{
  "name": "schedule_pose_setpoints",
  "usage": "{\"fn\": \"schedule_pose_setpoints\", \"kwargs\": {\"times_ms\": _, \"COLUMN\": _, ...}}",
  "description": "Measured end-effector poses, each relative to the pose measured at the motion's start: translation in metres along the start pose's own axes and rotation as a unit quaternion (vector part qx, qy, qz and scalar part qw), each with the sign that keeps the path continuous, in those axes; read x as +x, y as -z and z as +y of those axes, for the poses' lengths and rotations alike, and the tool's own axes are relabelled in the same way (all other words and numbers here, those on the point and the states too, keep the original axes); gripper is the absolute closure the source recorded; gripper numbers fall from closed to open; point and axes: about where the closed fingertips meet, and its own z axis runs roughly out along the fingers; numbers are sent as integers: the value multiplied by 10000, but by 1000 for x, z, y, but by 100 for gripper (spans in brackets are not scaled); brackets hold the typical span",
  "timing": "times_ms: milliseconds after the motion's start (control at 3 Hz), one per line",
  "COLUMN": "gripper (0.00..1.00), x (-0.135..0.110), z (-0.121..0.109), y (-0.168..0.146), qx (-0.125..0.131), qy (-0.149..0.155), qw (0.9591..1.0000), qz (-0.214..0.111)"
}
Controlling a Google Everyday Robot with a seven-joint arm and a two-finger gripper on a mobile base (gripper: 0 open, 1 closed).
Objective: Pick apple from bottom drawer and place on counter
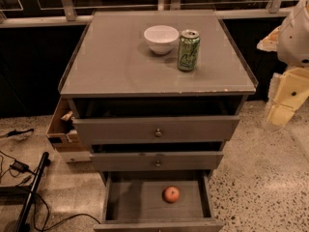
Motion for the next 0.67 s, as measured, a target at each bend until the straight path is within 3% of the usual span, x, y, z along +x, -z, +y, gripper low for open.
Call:
{"fn": "schedule_pose_setpoints", "kwargs": {"times_ms": 333, "gripper": 0, "x": 0, "z": 0, "y": 0, "qx": 0, "qy": 0, "qw": 10000, "qz": 0}}
{"fn": "schedule_pose_setpoints", "kwargs": {"times_ms": 667, "gripper": 17, "x": 0, "z": 0, "y": 0, "qx": 0, "qy": 0, "qw": 10000, "qz": -1}}
